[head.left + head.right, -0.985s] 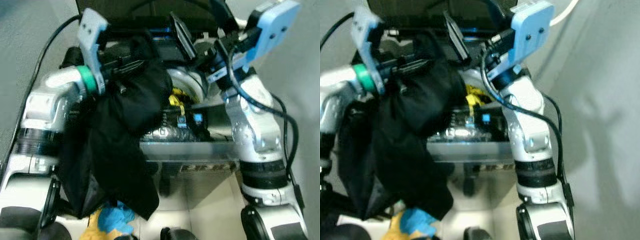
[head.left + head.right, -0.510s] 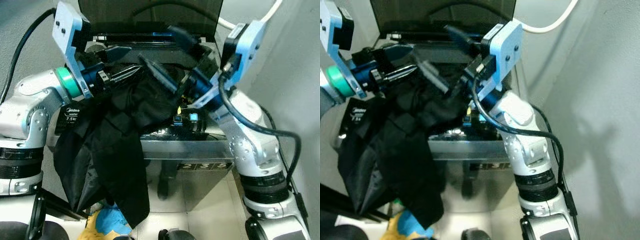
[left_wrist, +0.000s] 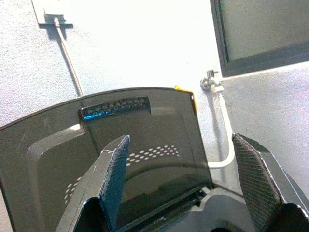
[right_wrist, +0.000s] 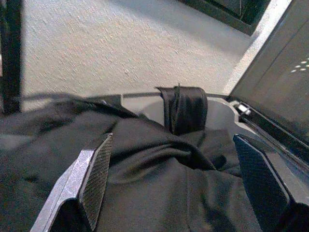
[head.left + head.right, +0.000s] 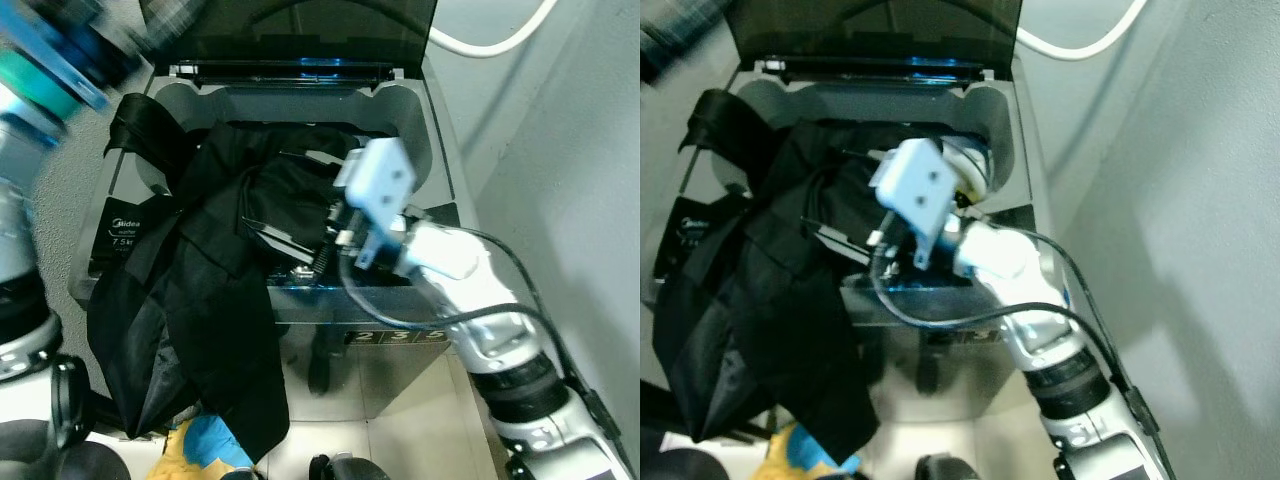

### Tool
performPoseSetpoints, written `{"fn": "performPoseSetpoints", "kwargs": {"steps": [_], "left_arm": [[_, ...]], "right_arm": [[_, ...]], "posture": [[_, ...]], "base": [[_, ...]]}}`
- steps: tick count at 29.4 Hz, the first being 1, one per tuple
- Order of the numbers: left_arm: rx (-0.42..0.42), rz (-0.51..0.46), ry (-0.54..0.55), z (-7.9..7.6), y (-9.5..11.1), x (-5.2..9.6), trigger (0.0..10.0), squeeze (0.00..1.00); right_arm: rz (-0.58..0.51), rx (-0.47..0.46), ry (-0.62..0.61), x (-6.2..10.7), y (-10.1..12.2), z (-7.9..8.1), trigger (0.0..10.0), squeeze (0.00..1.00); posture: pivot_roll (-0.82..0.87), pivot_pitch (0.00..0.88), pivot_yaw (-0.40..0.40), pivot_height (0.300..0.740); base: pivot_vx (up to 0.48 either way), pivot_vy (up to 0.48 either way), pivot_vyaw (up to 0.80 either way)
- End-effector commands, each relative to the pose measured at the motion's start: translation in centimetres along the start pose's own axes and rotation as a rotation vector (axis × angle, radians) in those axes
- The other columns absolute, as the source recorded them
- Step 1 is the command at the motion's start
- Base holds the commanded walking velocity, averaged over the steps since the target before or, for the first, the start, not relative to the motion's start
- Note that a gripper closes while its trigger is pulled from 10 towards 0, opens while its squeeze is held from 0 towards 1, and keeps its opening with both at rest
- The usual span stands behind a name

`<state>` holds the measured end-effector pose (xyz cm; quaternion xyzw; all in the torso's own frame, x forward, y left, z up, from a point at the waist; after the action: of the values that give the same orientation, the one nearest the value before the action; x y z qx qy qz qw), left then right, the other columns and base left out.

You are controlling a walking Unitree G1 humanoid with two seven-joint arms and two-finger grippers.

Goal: Clothes washing

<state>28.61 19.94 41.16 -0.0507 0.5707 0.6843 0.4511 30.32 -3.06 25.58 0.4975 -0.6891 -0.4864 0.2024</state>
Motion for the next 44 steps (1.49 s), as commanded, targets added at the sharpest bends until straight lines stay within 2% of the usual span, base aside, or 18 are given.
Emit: {"fn": "performPoseSetpoints", "kwargs": {"steps": [1, 4, 6, 8, 14, 16, 17, 18, 20, 26, 27, 28, 33, 44], "left_arm": [[0.011, -0.008, -0.011, -0.2, 0.4, 0.2, 10.0, 0.0], [0.014, 0.016, -0.003, -0.4, -0.3, 0.4, 10.0, 0.0], [0.014, 0.022, 0.001, -0.4, -0.5, 0.4, 10.0, 0.0], [0.02, 0.042, 0.013, -0.5, -1.2, 0.3, 10.0, 0.0], [0.036, 0.066, 0.021, -0.6, -1.9, 0.3, 10.0, 0.0], [0.058, 0.085, 0.021, -1.0, -2.6, 0.2, 10.0, 0.0], [0.062, 0.104, 0.016, -1.4, -3.2, 0.2, 10.0, 0.0], [0.062, 0.104, 0.016, -1.4, -3.2, 0.2, 10.0, 0.0], [0.072, 0.139, 0.001, -2.1, -4.2, 0.2, 10.0, 0.0], [0.081, 0.224, -0.033, -3.7, -6.5, 0.7, 10.0, 0.0], [0.093, 0.236, -0.039, -4.2, -6.9, 0.8, 10.0, 0.0], [0.099, 0.245, -0.045, -4.5, -7.0, 0.9, 10.0, 0.0], [0.102, 0.268, -0.052, -5.0, -7.3, 1.4, 10.0, 0.0], [0.092, 0.274, -0.036, -5.1, -7.4, 1.7, 10.0, 0.0]], "right_arm": [[0.005, 0.026, 0.039, -0.5, -0.3, 1.0, 10.0, 0.0], [0.022, 0.026, 0.145, -0.9, -0.8, 3.1, 10.0, 0.0], [0.03, 0.027, 0.174, -1.0, -1.0, 3.7, 10.0, 0.0], [0.057, 0.016, 0.244, -1.0, -1.8, 5.0, 10.0, 0.0], [0.09, 0.021, 0.293, -1.4, -2.9, 6.3, 10.0, 0.0], [0.128, 0.066, 0.261, -2.2, -4.1, 6.7, 10.0, 0.0], [0.144, 0.076, 0.198, -2.7, -4.4, 6.3, 10.0, 0.0], [0.144, 0.076, 0.198, -2.7, -4.4, 6.3, 10.0, 0.0], [0.154, 0.082, 0.116, -3.2, -4.7, 5.7, 10.0, 0.0], [0.154, 0.042, 0.073, -3.2, -4.8, 5.5, 10.0, 0.0], [0.15, 0.021, 0.044, -3.1, -4.9, 5.2, 2.4, 0.0], [0.137, -0.005, 0.007, -3.0, -4.8, 4.8, 0.0, 0.0], [0.1, -0.042, -0.064, -2.6, -4.5, 3.5, 0.0, 0.0], [0.086, -0.037, -0.064, -2.2, -4.4, 3.1, 0.0, 0.0]], "posture": [[0.1, 0.115, 0.041, 0.74], [0.1, 0.115, 0.041, 0.74], [0.1, 0.115, 0.041, 0.74], [0.1, 0.114, 0.043, 0.74], [0.09, 0.113, 0.043, 0.74], [0.09, 0.113, 0.042, 0.74], [0.09, 0.113, 0.042, 0.74], [0.09, 0.113, 0.042, 0.74], [0.09, 0.113, 0.042, 0.74], [0.09, 0.112, 0.043, 0.74], [0.09, 0.113, 0.046, 0.74], [0.09, 0.113, 0.046, 0.74], [0.09, 0.112, 0.042, 0.74], [0.09, 0.101, 0.039, 0.74]], "base": [[0.0, 0.0, 0.0], [0.0, 0.0, 0.0], [0.0, 0.0, 0.0], [0.0, 0.0, 0.0], [0.0, 0.0, 0.0], [0.0, 0.0, 0.0], [0.0, 0.0, 0.0], [0.0, 0.0, 0.0], [0.0, 0.0, 0.0], [0.0, 0.0, 0.0], [0.0, 0.0, 0.0], [0.0, 0.0, 0.0], [0.0, 0.0, 0.0], [0.0, 0.0, 0.0]]}}
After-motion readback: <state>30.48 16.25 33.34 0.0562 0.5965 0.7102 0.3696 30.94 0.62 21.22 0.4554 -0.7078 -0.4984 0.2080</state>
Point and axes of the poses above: a point about 5 cm out from each wrist's last joint towards the gripper, its own x axis pointing back from the gripper into the wrist, its own y axis along the axis of the wrist's last joint, z = x × y, the point moved 1 cm from there along -x, pointing out of the wrist towards the gripper, and after that the axes turned 4 degrees about -x, right-handed, at the moved point
